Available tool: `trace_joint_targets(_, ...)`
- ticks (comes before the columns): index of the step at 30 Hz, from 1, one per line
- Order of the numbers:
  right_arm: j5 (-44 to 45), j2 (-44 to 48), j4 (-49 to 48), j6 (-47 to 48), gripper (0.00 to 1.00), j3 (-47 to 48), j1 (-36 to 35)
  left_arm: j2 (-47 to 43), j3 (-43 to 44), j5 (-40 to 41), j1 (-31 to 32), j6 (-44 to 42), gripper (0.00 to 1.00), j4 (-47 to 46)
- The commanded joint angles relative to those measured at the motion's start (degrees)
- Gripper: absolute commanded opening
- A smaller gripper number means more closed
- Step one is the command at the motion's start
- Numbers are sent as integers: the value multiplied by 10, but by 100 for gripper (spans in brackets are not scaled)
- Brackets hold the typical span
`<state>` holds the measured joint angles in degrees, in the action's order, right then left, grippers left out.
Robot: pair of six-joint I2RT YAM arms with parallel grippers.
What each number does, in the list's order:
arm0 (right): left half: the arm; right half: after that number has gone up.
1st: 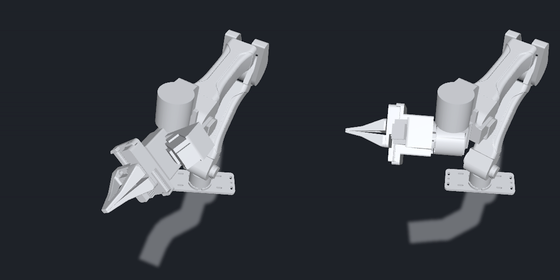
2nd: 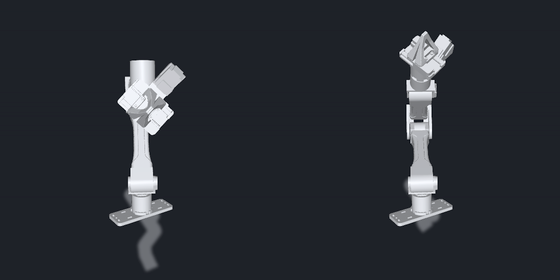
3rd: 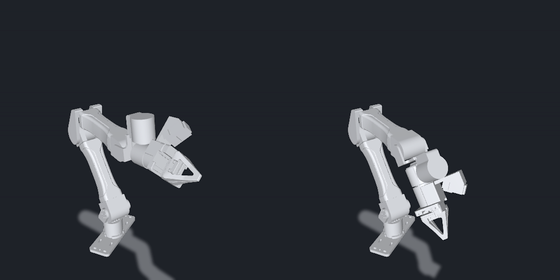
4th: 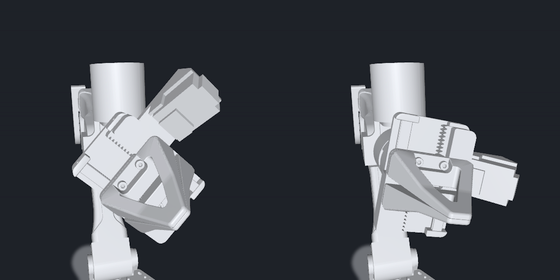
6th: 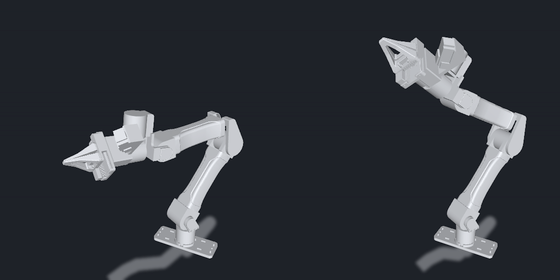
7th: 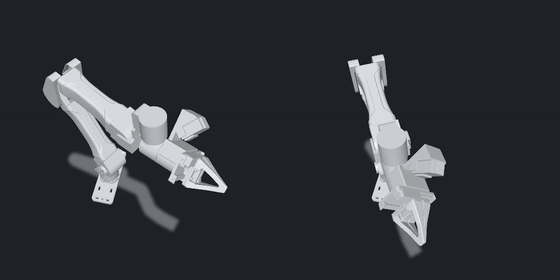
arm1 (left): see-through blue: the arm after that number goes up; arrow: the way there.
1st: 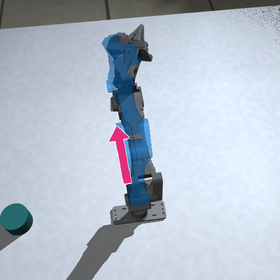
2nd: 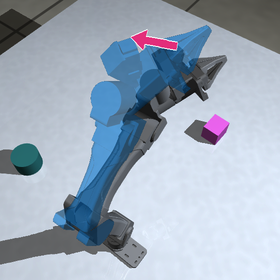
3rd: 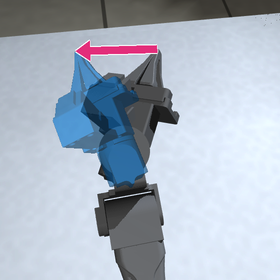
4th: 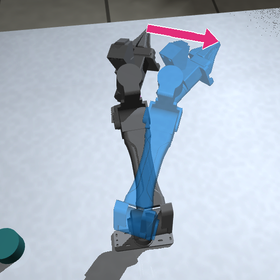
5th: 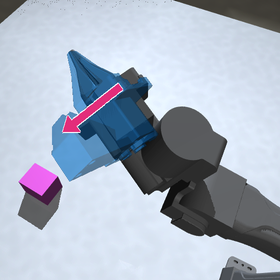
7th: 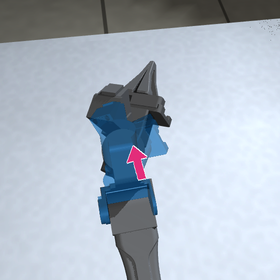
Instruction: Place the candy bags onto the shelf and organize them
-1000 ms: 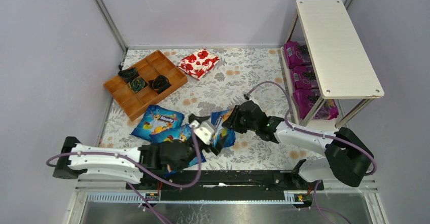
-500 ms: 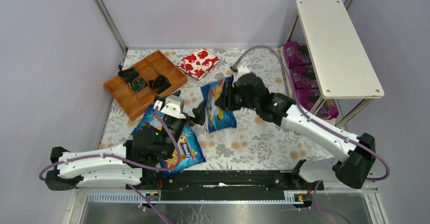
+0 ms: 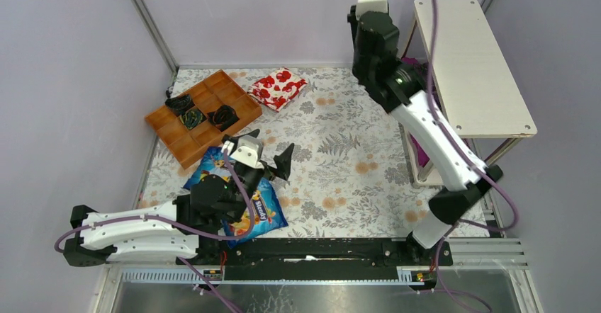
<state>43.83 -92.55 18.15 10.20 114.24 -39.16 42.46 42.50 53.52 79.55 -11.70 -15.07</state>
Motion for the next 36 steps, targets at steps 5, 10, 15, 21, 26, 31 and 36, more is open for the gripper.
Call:
trace_joint_targets(5, 152, -170, -423, 472, 14, 200, 76, 32, -3, -49, -2, 51, 95, 20)
trace_joint_targets(10, 119, -249, -477, 565, 14, 283, 134, 50, -8, -54, -2, 50, 96, 7)
trace_joint_targets(15, 80, -273, -442, 525, 14, 296, 230, 73, 1, -98, -22, 81, 96, 31)
trace_joint_targets(21, 32, -280, -408, 522, 17, 238, 302, 115, 16, -174, -110, 141, 96, 45)
trace_joint_targets(26, 3, -300, -342, 496, 21, 232, 334, 151, 19, -182, -130, 159, 95, 52)
trace_joint_targets(31, -13, -326, -277, 463, 20, 248, 337, 166, 23, -194, -138, 167, 95, 54)
trace_joint_targets(36, 12, -334, -291, 475, 34, 231, 338, 162, 21, -198, -147, 168, 95, 51)
